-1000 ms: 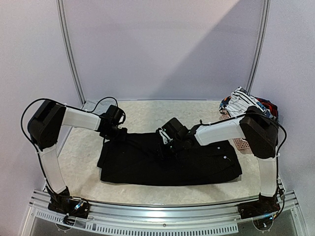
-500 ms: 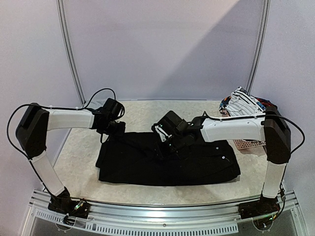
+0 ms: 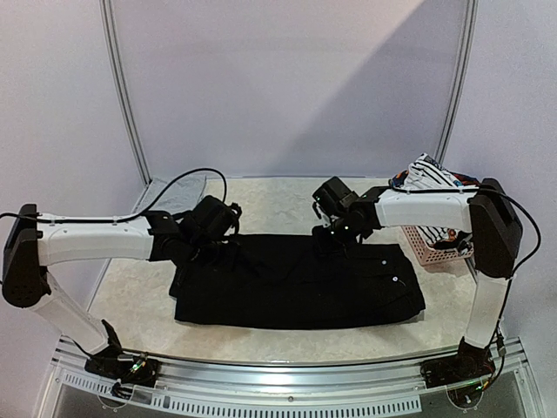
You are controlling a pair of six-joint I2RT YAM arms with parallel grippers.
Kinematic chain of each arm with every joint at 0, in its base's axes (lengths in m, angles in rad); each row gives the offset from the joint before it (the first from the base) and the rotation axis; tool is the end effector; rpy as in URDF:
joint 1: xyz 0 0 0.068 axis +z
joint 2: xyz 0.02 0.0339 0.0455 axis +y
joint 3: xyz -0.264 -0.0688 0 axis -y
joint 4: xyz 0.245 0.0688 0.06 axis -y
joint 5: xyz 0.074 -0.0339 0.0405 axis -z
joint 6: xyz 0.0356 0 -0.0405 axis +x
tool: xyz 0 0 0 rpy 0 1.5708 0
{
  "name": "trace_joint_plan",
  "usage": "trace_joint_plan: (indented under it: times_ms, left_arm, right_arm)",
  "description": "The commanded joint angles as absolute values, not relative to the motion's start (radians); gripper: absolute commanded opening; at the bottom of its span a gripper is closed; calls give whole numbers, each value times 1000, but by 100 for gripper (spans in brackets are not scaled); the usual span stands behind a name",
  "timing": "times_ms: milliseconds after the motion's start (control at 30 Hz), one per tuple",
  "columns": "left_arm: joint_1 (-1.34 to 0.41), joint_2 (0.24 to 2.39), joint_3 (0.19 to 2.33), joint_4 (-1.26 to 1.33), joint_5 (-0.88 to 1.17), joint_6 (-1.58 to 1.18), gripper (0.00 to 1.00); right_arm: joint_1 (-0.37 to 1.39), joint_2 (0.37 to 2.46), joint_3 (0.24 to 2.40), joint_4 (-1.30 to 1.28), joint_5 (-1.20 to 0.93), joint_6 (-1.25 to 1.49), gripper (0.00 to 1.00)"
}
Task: Fold and stack the mixed laundry pile
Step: Smooth out the rectangle-folded shirt at the center of the board, then rotate the rectangle-folded shirt at the center of the board.
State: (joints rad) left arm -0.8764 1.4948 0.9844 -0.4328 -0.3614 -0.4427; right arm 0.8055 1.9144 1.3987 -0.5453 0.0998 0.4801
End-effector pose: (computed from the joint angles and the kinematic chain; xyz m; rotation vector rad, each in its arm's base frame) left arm 0.2055 -0.2271 0.2225 0.3821 2.4040 -0.1324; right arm 0.2832 0.2897 0.1979 -0.3965 2.6288 0.3089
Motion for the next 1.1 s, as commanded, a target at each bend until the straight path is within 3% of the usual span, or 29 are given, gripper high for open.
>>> trace_joint_plan:
  times_ms: [0,433,767,1067]
  left_arm:
    - [-1001,1495,940,-420,-297,-508,50]
    - [-1178,1642,883,-320,-203,-575,45]
    - [-1153,1754,866,-277,-283,-565,40]
    - [-997,1848,870,-211,-252,-499,37]
  right_arm:
    - [746,1934,1359,-587,128,452,41]
    - [638,1954,1227,-583,184,451,39]
    - [632,1930,1139,-583,179,483,37]
    - [648,1818,969,-530,136,548,36]
